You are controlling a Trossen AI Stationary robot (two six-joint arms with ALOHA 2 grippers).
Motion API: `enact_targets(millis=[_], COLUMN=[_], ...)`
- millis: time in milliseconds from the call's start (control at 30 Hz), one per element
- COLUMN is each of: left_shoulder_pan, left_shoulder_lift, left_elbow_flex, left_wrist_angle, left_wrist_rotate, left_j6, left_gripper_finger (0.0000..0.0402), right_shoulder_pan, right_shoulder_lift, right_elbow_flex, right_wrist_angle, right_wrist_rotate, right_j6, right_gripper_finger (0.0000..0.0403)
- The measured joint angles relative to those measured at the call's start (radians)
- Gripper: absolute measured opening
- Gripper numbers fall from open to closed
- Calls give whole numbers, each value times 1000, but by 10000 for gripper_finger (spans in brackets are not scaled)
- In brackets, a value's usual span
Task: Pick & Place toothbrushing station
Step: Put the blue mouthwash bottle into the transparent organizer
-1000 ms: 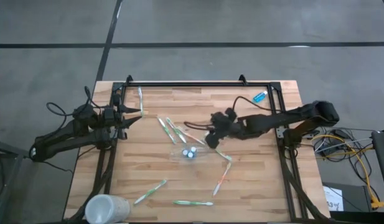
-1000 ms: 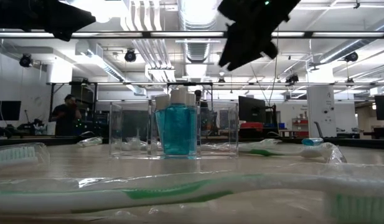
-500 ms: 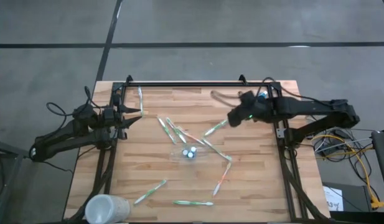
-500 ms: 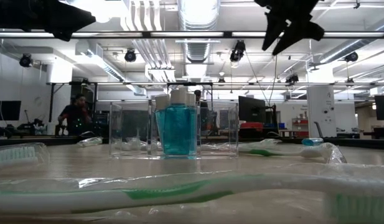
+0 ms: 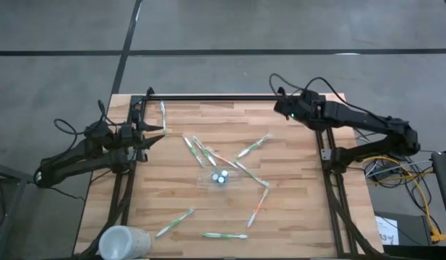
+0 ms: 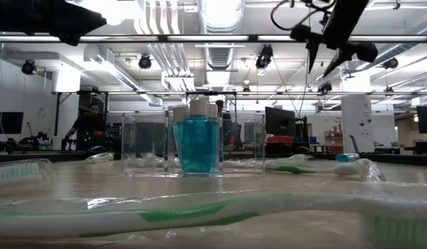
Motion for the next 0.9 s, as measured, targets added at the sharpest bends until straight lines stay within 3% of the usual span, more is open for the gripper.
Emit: enact_targets(millis=[133,333,700,900], left_shoulder_pan=[0,0,0,0], left_shoulder_lift=[0,0,0,0], left_elbow_flex=[0,0,0,0], left_wrist_angle=[0,0,0,0], left_wrist_rotate=[0,0,0,0], left_j6=[0,0,0,0], left_gripper_finger=[133,133,133,133], right_shoulder_pan=[-113,-279,-471,-566], right_shoulder_lift=[22,102,247,306], right_elbow_flex=[0,-1,4,4], right_wrist_angle=[6,10,9,1], right_wrist_rotate=[-28,-213,-316,-324], right_j6=[46,68,15,-92], right_gripper_finger=[164,164,164,164])
